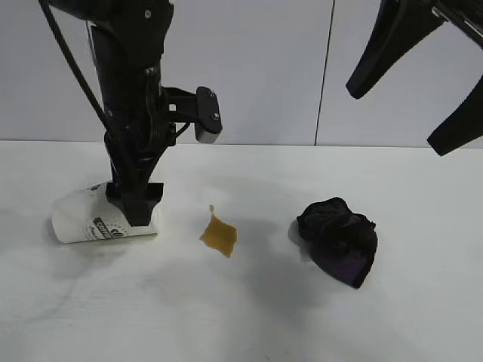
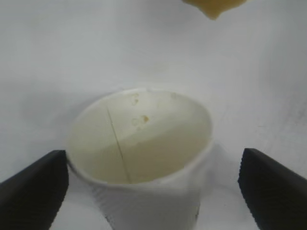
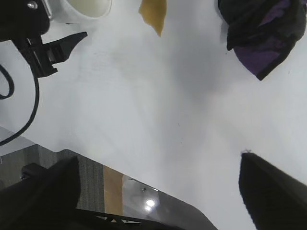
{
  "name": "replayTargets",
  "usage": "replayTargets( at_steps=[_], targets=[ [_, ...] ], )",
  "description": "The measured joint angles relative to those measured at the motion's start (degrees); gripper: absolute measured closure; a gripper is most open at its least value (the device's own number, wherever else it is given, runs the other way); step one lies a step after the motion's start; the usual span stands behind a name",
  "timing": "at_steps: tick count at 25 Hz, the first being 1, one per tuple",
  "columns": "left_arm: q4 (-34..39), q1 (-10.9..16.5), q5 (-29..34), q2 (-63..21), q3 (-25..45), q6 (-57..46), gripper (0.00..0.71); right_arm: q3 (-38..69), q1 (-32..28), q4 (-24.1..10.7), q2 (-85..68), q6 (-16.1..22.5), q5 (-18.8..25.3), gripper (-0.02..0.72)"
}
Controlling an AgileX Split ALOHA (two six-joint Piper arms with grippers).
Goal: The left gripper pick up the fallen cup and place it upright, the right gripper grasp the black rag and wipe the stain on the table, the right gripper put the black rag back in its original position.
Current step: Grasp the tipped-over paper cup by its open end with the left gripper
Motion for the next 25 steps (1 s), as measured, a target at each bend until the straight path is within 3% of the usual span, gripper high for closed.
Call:
replayTargets(
  at_steps=[25],
  targets=[
    [3.60, 1.20, -2.36, 3.21, -0.19, -1.48, 0.030, 0.00, 0.00, -0.20, 0.00, 0.00, 0.00, 0.081]
  ],
)
